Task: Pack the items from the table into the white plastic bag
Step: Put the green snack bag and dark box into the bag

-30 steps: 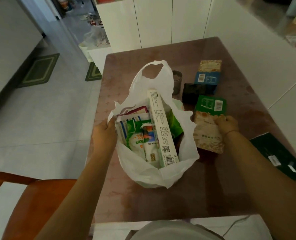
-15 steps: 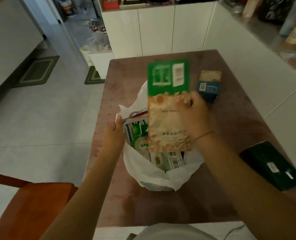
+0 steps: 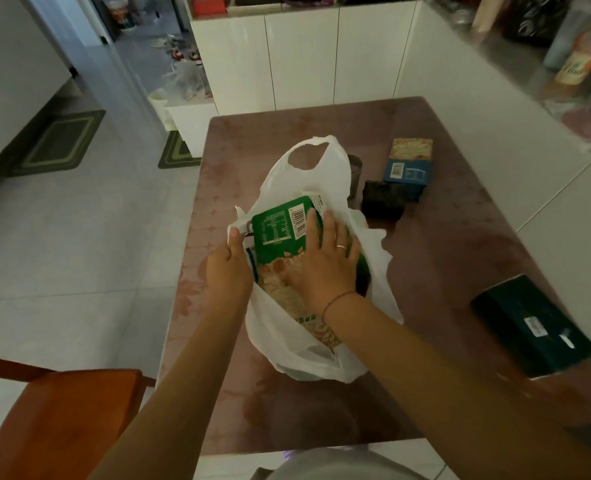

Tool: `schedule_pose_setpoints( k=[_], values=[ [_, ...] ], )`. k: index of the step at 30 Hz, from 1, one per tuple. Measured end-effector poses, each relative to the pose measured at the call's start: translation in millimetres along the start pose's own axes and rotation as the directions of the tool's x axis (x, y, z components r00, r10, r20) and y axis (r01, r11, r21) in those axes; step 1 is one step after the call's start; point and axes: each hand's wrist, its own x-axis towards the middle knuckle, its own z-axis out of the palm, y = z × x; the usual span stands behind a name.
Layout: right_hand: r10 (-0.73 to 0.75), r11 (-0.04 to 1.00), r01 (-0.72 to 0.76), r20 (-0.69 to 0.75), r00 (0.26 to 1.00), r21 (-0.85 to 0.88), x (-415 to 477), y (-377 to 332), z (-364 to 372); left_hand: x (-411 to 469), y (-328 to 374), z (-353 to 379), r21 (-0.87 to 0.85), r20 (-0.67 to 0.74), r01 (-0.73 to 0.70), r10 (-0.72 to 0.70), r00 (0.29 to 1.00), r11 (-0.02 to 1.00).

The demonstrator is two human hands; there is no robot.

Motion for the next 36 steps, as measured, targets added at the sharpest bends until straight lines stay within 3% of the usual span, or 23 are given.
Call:
schedule_pose_setpoints(
  k=[4,7,11,17,20,21,23,26,29,32,34,36],
  values=[
    [-0.127,0.991,0.125,0.089,0.988,0.038,4.0,10.1,4.7,9.6,-3.1,-1.6,-0.236,-0.037,0.049,-0.059,0.998,0.970],
    [-0.183,0.975,0.194,0.104,0.978,-0.105,-2.2,15.3,14.7,14.8,-9.0,-0.5,-0.219,-0.044,0.026,-0.036,0.998,0.975],
    [-0.142,0.958,0.188,0.210,0.967,-0.216,-0.7,11.1,28.2,15.0,-12.5,2.3,-0.199,-0.050,0.034,-0.045,0.998,0.979],
    [-0.100,0.950,0.181,0.300,0.949,-0.254,6.6,15.8,33.3,12.7,-6.7,0.8,-0.185,-0.032,0.037,-0.044,0.999,0.982],
    [-0.144,0.968,0.199,0.311,0.939,-0.154,2.5,14.3,17.3,13.9,-7.0,0.7,-0.150,-0.024,0.040,-0.044,0.999,0.988],
    [-0.189,0.976,0.210,0.267,0.945,-0.052,-0.8,16.5,8.7,15.2,-7.6,0.8,-0.130,-0.028,0.030,-0.034,0.999,0.991],
    [-0.256,0.941,0.238,0.047,0.966,0.241,-9.9,29.7,-13.6,19.2,-10.6,1.3,-0.079,-0.044,-0.013,0.010,0.999,0.997],
    [-0.122,0.863,0.243,-0.284,0.951,0.443,-23.5,76.7,-44.0,22.4,-16.8,0.8,0.041,-0.055,-0.112,0.114,0.992,0.993],
    [0.076,0.911,0.088,-0.373,0.925,0.403,-31.0,137.3,-54.6,21.4,-17.1,3.1,0.132,-0.077,-0.175,0.186,0.980,0.976],
    [0.226,0.945,-0.162,-0.210,0.951,0.283,-38.1,191.3,-47.2,18.1,-3.8,10.5,0.198,-0.161,-0.202,0.235,0.959,0.959],
    [0.328,0.937,-0.313,-0.082,0.941,0.155,-44.3,224.9,-40.1,12.5,15.0,16.1,0.305,-0.207,-0.293,0.363,0.908,0.906],
    [0.429,0.902,-0.430,0.012,0.903,0.047,-51.2,256.4,-33.8,0.6,37.5,23.6,0.386,-0.168,-0.388,0.478,0.862,0.837]
  ],
)
